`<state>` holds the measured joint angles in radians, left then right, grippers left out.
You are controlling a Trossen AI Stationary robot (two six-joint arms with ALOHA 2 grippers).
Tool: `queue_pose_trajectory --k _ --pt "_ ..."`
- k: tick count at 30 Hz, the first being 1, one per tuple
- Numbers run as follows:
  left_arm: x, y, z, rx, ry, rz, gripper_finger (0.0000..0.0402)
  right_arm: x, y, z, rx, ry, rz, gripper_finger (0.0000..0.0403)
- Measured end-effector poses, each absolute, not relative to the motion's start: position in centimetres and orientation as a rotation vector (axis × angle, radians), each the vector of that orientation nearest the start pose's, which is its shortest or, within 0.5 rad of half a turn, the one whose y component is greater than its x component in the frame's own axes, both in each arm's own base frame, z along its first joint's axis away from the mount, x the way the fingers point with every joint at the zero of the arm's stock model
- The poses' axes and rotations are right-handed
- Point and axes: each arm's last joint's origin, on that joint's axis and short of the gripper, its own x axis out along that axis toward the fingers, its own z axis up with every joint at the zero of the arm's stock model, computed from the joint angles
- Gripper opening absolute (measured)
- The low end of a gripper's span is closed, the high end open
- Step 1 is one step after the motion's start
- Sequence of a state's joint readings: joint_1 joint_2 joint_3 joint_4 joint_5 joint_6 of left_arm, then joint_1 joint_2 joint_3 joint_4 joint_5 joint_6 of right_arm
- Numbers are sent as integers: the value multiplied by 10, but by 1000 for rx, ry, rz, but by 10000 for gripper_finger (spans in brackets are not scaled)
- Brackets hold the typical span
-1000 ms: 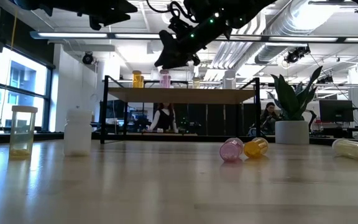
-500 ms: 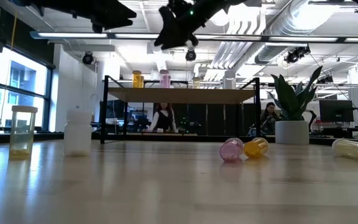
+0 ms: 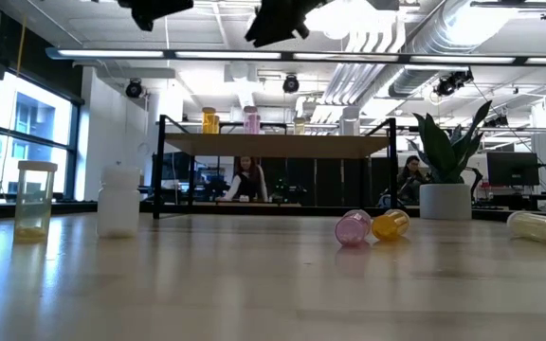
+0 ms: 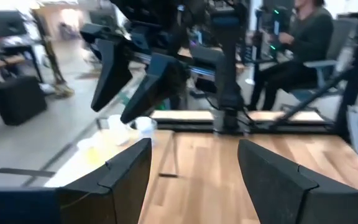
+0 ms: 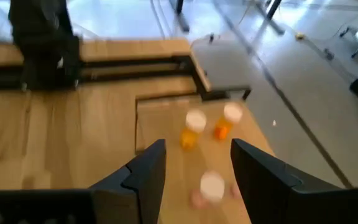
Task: Pick and place medicine bottles onto shelf by color
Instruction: Put the white pill bottle on the shelf aligned with the other white pill bottles
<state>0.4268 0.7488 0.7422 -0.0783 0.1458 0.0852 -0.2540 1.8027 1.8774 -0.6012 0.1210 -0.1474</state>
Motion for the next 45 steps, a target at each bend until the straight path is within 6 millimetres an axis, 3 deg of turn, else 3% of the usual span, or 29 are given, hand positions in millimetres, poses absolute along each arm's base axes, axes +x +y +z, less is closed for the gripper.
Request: queue_pose_trajectory --k 8,16,23,29,37,45 --pt "159 54 337 -78 130 211 227 378 -85 387 -68 684 -262 172" --pt "161 44 331 -268 181 172 227 368 -55 365 -70 896 -179 172" --pt "162 39 327 -294 221 155 227 354 -31 345 -19 935 -112 172" --pt "160 35 319 -380 307 168 227 341 -5 335 22 835 -60 172" --pt "153 28 300 -494 513 243 227 345 26 321 120 662 60 172" --pt "145 22 288 -453 640 370 227 351 34 302 158 560 88 172"
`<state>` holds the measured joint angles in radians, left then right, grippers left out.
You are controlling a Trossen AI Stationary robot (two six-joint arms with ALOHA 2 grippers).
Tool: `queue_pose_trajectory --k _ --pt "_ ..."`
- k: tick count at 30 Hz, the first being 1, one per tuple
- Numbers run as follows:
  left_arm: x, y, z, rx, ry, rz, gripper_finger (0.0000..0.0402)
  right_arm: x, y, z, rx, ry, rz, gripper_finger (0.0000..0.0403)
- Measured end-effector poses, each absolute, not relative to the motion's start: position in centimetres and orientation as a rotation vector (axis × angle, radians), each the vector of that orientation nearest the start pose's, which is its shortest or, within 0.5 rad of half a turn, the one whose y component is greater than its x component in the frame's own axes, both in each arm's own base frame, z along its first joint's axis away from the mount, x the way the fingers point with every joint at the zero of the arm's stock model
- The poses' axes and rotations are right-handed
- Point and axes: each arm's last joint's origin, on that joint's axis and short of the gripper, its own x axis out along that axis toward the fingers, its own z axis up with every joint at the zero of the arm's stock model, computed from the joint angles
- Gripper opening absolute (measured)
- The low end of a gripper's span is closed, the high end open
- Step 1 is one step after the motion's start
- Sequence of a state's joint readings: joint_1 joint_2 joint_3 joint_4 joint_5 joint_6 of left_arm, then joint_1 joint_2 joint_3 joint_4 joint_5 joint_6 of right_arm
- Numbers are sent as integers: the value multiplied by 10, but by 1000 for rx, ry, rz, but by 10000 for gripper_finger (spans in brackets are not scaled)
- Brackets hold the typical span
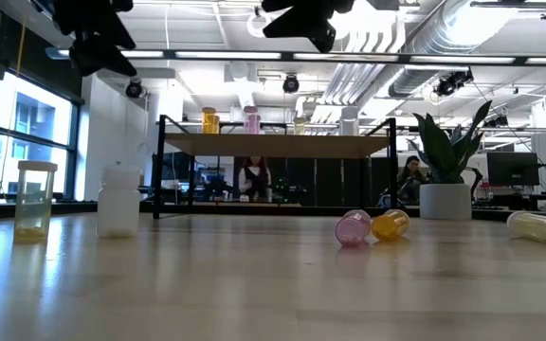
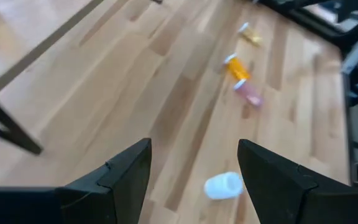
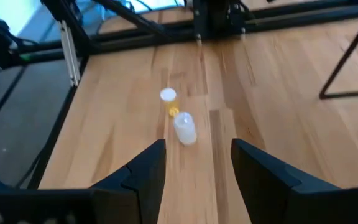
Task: Pick and place medicine bottles onto shelf by color
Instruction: Put the white pill bottle on the shelf aligned with the other white pill bottles
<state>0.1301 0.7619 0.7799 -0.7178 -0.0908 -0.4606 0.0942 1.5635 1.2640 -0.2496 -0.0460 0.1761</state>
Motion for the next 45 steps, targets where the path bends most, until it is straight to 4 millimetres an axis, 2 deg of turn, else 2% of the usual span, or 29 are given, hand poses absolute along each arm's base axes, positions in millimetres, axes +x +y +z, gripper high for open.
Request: queue_pose_trajectory --k 5,13,16,23,27,34,38,45 --pt "146 21 289 -443 622 408 227 354 38 297 146 454 111 182" --pt "145 22 289 -438 619 426 227 368 39 319 150 139 93 224" --pt "145 23 289 -406 610 472 227 379 39 314 152 85 80 224" --pt "143 25 289 -384 593 541 227 407 43 292 99 105 96 220" --pt "139 26 287 -364 614 586 227 423 45 267 86 172 111 220" --pt "137 27 286 -347 632 622 227 437 49 228 45 251 185 220" --pt "137 27 286 -350 630 622 227 442 50 211 -29 275 210 220" --pt "137 27 286 -351 632 620 227 452 52 181 -57 273 242 220"
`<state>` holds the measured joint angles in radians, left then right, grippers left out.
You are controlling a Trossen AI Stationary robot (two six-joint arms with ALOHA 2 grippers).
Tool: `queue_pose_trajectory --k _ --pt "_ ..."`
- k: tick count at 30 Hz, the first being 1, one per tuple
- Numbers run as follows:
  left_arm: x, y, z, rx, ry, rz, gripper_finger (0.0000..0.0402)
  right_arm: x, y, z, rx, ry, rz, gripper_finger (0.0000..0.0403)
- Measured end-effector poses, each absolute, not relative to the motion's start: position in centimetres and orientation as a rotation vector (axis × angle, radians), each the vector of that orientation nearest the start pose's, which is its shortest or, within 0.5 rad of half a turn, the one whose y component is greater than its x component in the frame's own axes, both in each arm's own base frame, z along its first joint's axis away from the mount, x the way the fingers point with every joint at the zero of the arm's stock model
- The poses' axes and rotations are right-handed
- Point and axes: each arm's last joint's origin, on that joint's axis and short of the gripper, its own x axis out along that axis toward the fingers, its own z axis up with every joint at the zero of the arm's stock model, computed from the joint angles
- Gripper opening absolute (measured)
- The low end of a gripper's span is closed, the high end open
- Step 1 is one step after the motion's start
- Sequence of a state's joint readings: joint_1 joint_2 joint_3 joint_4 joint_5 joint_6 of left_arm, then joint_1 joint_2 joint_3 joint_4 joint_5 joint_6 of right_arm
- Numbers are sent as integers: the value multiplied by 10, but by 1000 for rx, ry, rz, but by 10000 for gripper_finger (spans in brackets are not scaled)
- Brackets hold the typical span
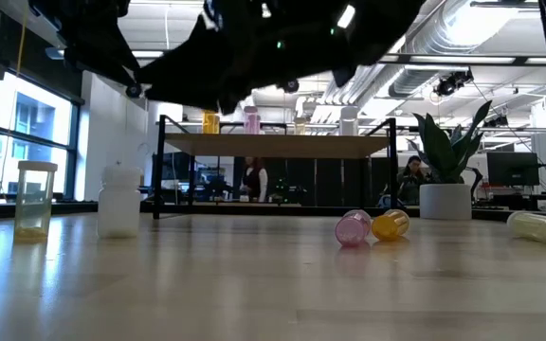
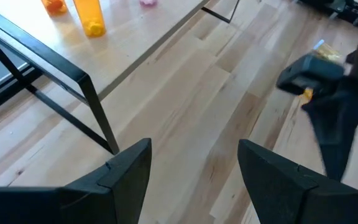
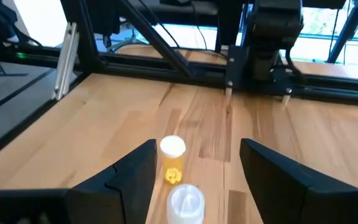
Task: Pick and place medicine bottles onto shelf by color
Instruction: Put the white pill bottle on the shelf aligned with the other white pill bottles
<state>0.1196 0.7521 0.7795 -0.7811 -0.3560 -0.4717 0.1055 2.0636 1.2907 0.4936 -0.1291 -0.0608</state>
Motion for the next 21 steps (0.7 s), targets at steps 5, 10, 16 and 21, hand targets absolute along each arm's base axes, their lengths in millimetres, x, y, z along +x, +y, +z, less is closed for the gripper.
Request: queue_pose_trajectory --k 5,10,16,21 --pt "137 27 286 -348 630 627 227 458 52 165 -55 243 252 220" --pt "137 27 286 -344 627 636 227 463 53 144 -34 239 251 220" --pt "137 27 286 -370 617 650 227 466 53 125 3 238 248 220" --pt "137 27 286 -372 616 652 227 465 54 123 -1 252 283 220"
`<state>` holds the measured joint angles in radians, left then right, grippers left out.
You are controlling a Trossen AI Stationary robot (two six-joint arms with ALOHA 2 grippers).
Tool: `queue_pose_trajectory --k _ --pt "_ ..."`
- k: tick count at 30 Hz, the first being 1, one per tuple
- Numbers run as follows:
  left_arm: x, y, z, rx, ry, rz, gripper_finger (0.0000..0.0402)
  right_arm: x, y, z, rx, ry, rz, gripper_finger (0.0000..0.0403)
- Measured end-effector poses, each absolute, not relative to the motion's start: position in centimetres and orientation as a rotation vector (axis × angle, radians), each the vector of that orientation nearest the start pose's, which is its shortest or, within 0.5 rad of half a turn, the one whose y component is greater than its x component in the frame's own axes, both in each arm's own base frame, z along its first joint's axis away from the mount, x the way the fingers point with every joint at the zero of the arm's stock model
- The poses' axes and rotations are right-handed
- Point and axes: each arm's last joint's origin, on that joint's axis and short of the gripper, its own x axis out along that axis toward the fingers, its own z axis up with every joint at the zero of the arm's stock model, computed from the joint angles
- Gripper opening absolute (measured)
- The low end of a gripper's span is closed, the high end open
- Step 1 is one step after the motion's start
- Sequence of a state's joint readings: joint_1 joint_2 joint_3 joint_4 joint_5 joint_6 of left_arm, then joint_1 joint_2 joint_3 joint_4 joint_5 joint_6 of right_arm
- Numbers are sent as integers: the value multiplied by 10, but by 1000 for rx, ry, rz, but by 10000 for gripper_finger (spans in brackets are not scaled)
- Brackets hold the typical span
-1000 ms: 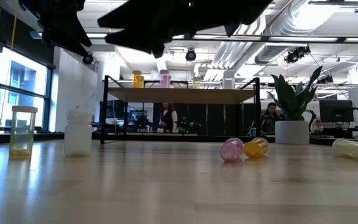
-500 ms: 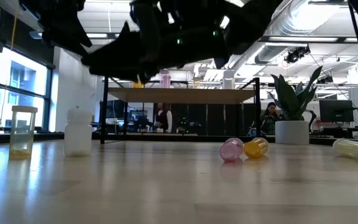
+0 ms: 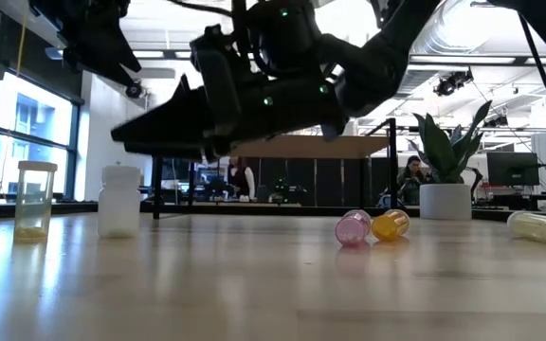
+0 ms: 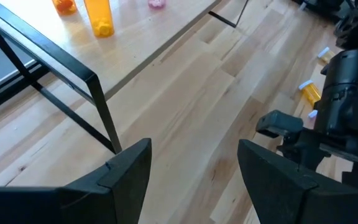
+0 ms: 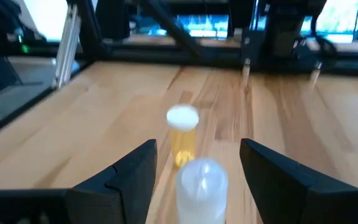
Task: Pick and place medicine bottles onto shelf by color
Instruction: Put the white pill bottle on the shelf aligned with the other white pill bottles
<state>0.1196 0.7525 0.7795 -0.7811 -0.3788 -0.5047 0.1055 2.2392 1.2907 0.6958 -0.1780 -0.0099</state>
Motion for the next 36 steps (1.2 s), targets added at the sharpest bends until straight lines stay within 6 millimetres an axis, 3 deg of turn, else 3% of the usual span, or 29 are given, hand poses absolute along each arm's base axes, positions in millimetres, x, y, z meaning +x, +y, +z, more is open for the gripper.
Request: queue_pose_trajectory --k 15,19,22,28,36 --pt "137 28 286 -386 607 668 227 465 53 120 -41 265 290 220" --pt "137 28 286 -400 603 673 227 466 53 107 -28 281 291 220" --pt "137 28 286 -404 601 675 227 470 55 98 -13 286 292 220" --pt "137 28 286 -403 604 675 227 487 60 98 -15 304 300 220" --pt "137 28 285 -399 611 674 227 493 61 98 4 400 297 193"
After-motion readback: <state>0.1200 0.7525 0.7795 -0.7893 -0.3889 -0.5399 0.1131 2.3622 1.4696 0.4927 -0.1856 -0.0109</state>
